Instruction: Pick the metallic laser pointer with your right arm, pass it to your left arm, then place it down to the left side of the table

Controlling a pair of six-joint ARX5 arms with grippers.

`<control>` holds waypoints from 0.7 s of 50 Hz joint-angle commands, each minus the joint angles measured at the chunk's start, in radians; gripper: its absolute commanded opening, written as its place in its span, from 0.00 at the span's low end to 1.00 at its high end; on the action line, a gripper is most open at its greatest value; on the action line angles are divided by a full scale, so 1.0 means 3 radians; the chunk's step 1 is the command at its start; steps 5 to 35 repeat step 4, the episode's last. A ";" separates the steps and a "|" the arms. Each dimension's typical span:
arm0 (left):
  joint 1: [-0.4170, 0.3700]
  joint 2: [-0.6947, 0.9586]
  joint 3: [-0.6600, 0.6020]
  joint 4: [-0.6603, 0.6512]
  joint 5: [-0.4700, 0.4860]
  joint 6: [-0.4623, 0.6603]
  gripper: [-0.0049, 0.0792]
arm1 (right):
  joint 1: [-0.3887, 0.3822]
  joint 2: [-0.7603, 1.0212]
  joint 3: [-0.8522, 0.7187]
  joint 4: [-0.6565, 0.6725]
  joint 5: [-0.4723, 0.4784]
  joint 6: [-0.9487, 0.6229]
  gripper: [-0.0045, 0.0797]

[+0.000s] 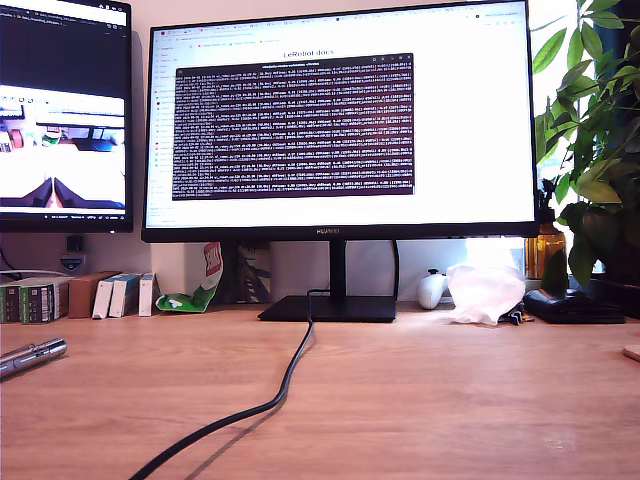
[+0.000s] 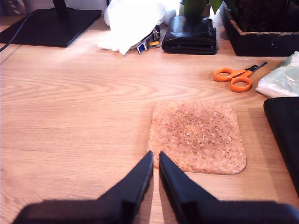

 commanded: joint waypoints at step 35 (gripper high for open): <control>-0.0005 -0.0029 -0.0108 -0.0039 0.0003 -0.0020 0.04 | -0.0004 -0.0004 0.0001 0.0024 -0.0008 0.0027 0.07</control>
